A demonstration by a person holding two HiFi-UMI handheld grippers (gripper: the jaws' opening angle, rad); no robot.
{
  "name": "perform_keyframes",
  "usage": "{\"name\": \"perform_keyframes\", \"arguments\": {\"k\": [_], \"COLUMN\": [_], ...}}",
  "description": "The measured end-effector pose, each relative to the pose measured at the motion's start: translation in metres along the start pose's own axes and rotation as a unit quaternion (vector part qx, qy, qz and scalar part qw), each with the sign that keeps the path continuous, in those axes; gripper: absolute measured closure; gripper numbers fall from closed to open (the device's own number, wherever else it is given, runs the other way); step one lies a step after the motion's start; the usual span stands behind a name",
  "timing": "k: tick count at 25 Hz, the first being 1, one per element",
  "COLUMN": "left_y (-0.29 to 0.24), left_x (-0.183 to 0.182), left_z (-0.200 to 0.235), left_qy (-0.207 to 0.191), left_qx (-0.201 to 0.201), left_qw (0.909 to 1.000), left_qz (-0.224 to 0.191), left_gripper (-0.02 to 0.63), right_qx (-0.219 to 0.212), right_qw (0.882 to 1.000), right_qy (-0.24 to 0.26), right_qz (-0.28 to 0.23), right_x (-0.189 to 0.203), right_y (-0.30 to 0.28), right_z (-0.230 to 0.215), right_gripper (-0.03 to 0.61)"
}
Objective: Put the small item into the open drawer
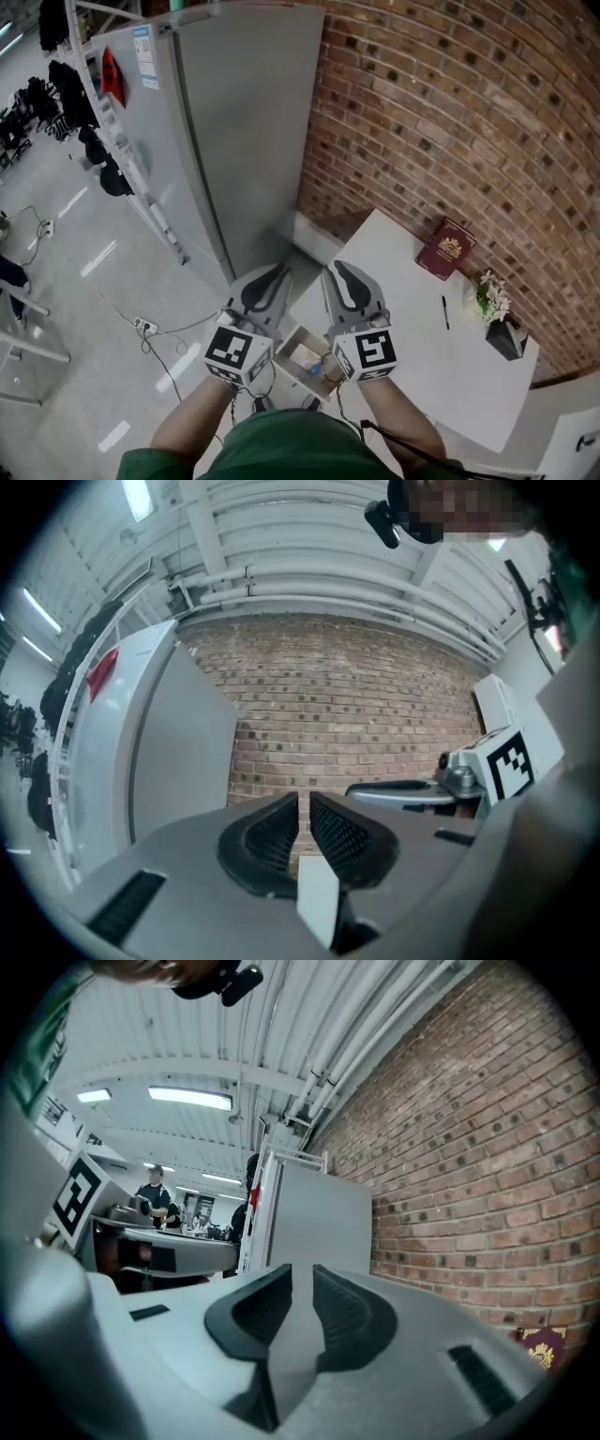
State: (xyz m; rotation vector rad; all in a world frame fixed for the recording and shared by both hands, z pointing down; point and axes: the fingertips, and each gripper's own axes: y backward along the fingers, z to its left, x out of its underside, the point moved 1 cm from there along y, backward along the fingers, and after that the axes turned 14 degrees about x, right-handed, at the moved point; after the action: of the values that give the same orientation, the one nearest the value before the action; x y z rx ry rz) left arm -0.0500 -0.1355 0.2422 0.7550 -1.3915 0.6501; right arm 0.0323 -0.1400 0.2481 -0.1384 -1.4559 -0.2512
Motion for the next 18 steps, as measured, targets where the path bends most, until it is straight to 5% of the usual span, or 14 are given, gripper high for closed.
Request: {"name": "perform_keyframes", "arguments": {"k": [6,18], "left_y": [0.005,0.007], "left_x": [-0.035,-0.036], "left_z": [-0.006,-0.01], "left_qy": [-0.051,-0.04], "left_qx": [-0.011,-0.007], "left_qw": [0.9985,0.9989], "left_qz": [-0.019,-0.026], "left_gripper": [0.589,0.592], "right_qx": [0.014,0.014], "right_qw": [0.999,0.998], "right_qy": [0.019,0.018], "right_qz": [-0.043,-0.057], "right_x": [-0.032,-0.037], "right_y": [0.007,0.016], "right_z": [-0.009,-0.012], "right_gripper": [0.551,0.574]}}
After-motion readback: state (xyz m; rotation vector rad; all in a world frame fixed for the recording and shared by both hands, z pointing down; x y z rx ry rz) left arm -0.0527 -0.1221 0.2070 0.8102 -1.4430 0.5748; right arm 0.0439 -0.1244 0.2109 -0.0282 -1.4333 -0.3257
